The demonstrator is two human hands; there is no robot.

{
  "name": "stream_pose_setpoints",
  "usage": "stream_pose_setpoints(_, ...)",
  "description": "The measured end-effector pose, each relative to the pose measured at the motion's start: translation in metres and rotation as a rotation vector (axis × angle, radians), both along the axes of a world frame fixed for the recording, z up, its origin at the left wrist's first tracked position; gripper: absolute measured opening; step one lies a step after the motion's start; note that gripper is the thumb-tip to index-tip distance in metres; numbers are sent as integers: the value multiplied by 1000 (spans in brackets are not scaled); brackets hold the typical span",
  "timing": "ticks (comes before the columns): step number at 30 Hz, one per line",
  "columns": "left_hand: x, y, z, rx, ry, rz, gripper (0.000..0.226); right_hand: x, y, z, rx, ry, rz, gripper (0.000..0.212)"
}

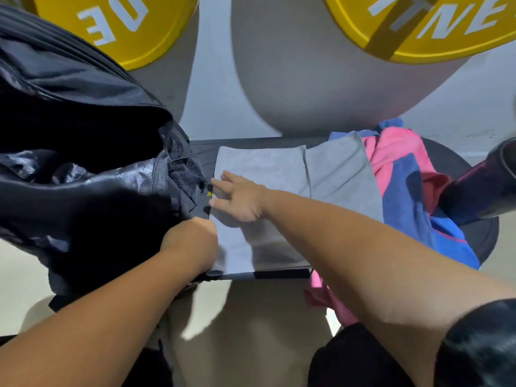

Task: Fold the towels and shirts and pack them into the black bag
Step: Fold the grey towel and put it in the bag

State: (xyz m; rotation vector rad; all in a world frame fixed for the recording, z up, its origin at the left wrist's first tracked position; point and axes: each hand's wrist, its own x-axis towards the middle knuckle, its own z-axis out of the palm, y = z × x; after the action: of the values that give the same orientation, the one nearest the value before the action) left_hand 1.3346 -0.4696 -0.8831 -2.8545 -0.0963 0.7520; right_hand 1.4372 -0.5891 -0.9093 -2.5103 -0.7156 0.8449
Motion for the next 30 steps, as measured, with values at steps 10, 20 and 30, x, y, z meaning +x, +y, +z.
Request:
stream_pose_setpoints(10, 2, -81, -7, -504, -65, -177, 31, 2, -137, 9, -248, -384, -140, 69)
stream_pose_setpoints(20, -23, -123, -40, -643, -114, -322, 28, -46, -228, -2, -541, -407, -29, 83)
stream_pose_setpoints(30, -23, -113, -47, -765, -119, -208, 16, -21, -184, 14, -316, -374, -113, 67)
